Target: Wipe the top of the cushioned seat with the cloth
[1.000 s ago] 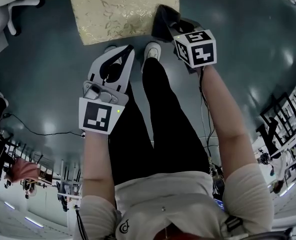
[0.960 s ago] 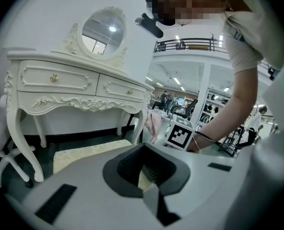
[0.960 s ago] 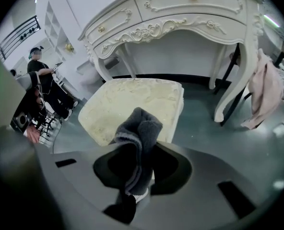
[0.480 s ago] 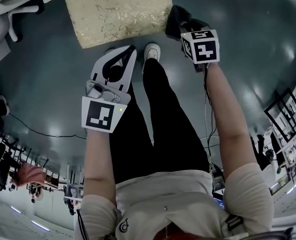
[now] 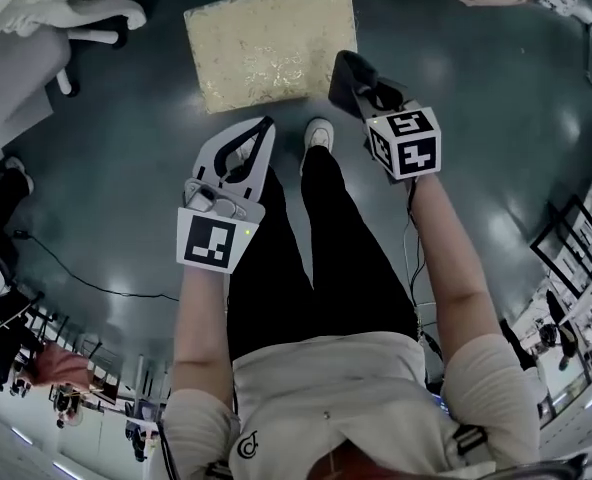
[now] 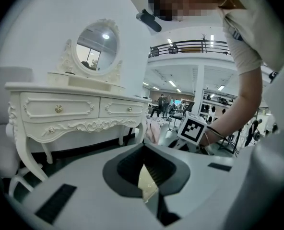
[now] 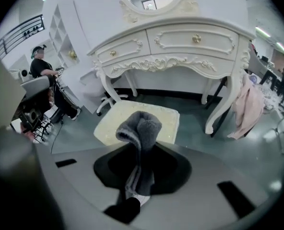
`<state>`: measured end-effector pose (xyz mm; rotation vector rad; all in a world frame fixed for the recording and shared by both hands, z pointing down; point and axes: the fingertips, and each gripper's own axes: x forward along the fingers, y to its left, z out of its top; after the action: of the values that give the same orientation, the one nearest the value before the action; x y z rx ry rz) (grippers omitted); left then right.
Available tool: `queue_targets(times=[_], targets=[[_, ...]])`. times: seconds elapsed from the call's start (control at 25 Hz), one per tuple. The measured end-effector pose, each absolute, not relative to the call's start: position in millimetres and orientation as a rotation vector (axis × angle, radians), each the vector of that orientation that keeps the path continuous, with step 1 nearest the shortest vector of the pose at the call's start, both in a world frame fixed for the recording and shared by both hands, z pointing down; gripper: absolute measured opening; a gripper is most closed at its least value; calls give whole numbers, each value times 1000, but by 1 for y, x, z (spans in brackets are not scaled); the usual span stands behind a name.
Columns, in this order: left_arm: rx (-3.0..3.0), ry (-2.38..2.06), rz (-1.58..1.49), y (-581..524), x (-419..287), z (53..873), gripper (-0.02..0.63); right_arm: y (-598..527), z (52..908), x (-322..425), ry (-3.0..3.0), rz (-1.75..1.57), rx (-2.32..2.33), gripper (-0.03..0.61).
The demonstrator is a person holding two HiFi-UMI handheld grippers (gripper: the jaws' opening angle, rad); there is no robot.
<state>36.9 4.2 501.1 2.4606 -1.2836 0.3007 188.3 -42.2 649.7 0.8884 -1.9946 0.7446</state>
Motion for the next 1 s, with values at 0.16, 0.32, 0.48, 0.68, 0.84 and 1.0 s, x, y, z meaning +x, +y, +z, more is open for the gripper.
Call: queue_targets(times=[0.16,0.32,0.48,0.68,0.84,1.0], targets=[[2468,-1350,250,8,11,458,12,-38,594,160,-2077,701,901,78],[2497,-1384,202,9,-8,405,12,-40,530,137,-2147,666,936,78],[2580,-1463,168,-5,-30,342,12,-62,458,110,-2243,591,996,78],[2661,-1517,138,-1,-38,265,12,-56,377,98,-2299,556,1064,78],[2716,-1539,87,5,-40,216,12,-57,316,96,-2370,482,1112,78],[2703,-1612,155,3,-55,185,12,-69,258,93,-2452,370,1147,78]])
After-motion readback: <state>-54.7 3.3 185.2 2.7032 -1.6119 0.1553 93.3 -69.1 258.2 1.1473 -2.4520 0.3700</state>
